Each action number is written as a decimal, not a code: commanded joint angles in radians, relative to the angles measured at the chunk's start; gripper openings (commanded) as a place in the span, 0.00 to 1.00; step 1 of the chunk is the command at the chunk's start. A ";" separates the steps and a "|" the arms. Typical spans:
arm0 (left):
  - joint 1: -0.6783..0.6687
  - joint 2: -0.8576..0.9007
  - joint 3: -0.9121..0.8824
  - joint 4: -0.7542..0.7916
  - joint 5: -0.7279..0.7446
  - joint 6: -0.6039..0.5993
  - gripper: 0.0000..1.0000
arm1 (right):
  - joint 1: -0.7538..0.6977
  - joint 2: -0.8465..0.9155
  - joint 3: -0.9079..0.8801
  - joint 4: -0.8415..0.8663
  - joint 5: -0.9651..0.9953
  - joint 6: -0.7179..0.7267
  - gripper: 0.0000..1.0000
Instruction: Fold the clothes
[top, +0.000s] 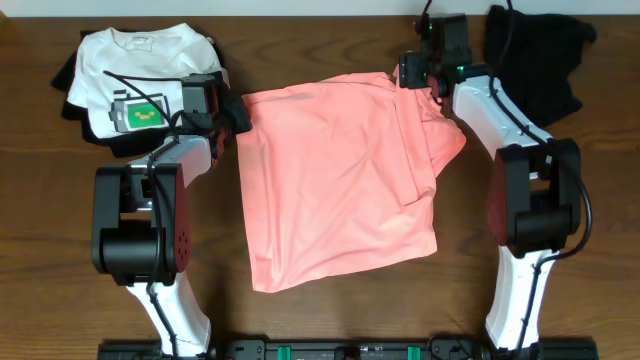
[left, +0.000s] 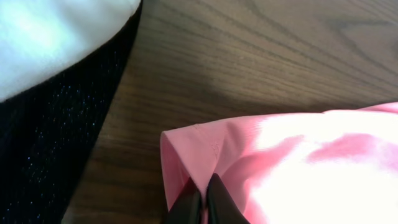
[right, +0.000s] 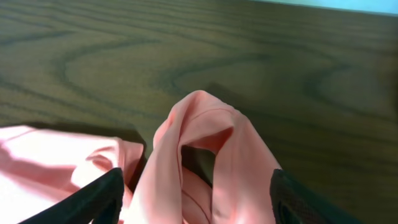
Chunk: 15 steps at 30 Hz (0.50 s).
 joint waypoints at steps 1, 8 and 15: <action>-0.003 -0.032 0.024 -0.006 0.009 -0.005 0.06 | -0.003 0.028 0.008 0.026 -0.019 0.065 0.69; -0.003 -0.032 0.022 -0.033 0.009 -0.005 0.06 | -0.003 0.085 0.008 0.116 -0.022 0.227 0.56; -0.003 -0.032 0.022 -0.036 0.009 -0.005 0.06 | -0.003 0.108 0.008 0.181 -0.023 0.357 0.50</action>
